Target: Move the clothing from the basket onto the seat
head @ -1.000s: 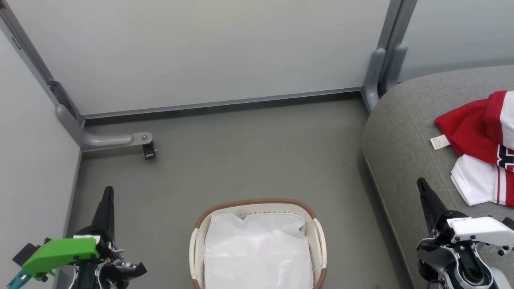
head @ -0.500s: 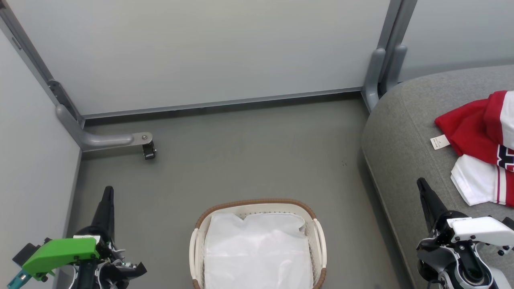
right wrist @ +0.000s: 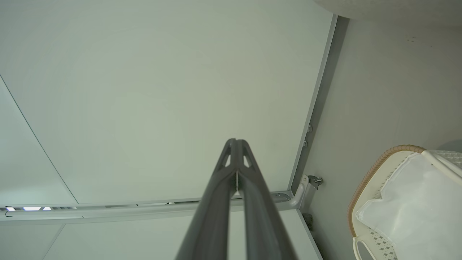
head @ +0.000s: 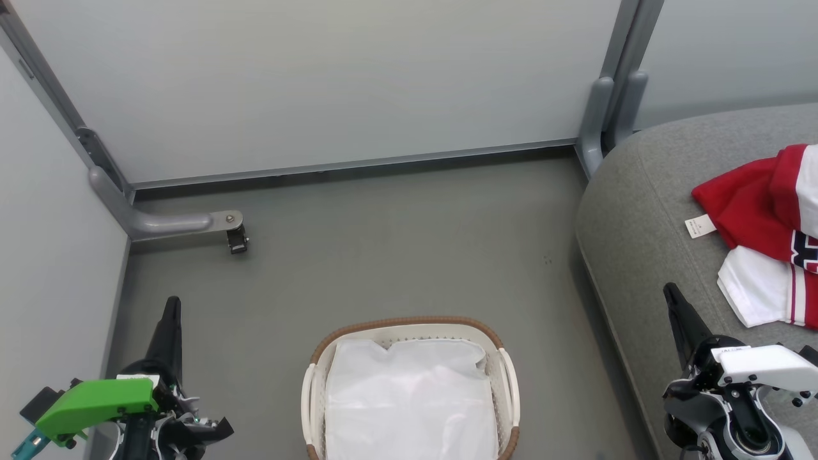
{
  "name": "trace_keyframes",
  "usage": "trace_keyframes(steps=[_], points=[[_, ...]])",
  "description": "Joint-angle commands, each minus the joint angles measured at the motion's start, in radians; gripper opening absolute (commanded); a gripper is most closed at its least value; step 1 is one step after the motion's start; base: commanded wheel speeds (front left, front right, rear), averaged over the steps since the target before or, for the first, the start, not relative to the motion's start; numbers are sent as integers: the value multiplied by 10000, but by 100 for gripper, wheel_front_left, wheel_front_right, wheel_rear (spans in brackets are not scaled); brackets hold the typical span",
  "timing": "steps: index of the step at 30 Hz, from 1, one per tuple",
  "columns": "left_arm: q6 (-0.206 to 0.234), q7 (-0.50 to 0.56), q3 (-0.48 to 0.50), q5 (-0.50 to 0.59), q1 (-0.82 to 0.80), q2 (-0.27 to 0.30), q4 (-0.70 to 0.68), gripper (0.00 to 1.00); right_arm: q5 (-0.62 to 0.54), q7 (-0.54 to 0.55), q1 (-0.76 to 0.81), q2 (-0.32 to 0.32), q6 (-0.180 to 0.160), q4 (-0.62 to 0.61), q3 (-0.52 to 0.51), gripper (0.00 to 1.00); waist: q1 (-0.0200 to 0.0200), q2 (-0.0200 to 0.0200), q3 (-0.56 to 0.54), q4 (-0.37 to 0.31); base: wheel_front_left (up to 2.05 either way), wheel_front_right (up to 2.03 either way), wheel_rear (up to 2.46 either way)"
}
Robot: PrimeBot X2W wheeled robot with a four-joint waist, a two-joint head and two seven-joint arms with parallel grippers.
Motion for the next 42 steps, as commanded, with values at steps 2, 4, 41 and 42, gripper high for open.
trace_keyframes(steps=[2,4,41,42], points=[[-63,30,17,-31,-100,70,-25,0,39,29,104,-59,-3,-28,-10,0,0,0,0,0,0,0,0],[-63,30,17,-31,-100,70,-25,0,39,29,104,-59,-3,-28,-10,0,0,0,0,0,0,0,0],[-63,29,16,-32,-100,70,-25,0,40,29,105,-60,-3,-28,-9,0,0,0,0,0,0,0,0],[-63,29,16,-32,-100,70,-25,0,40,29,105,-60,-3,-28,-9,0,0,0,0,0,0,0,0]])
